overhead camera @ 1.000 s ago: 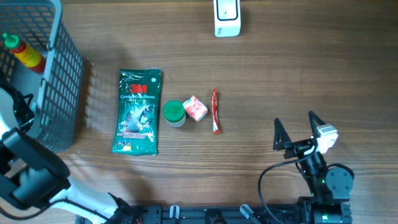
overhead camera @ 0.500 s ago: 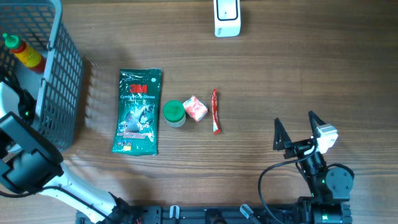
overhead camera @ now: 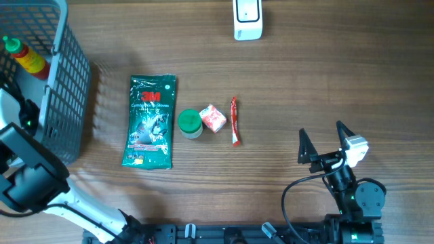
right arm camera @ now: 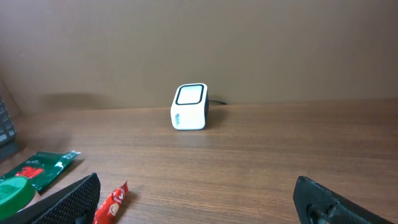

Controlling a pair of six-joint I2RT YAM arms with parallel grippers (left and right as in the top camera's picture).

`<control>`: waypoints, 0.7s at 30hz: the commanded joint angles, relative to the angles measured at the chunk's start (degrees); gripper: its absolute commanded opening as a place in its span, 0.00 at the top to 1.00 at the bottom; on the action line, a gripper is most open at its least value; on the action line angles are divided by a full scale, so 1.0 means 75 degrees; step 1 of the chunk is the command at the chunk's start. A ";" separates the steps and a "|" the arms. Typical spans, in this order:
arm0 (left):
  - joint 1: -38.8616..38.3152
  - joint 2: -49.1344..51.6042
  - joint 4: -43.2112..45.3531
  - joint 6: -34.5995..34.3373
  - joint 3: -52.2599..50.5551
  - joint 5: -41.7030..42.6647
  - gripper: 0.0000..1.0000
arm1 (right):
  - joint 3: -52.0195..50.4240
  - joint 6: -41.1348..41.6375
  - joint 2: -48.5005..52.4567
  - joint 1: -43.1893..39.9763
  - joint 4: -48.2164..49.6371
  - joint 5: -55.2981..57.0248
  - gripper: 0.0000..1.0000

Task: Scan the item barcode
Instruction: 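Grasp the mint-green flushable wipes pack with the left gripper, then carry the wipes pack out and lay it right of the snack stick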

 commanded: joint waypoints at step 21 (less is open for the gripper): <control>-0.3010 -0.5024 -0.0146 0.2448 0.1148 0.2908 0.52 | -0.0006 0.0087 -0.0032 0.0061 0.0023 0.0117 0.00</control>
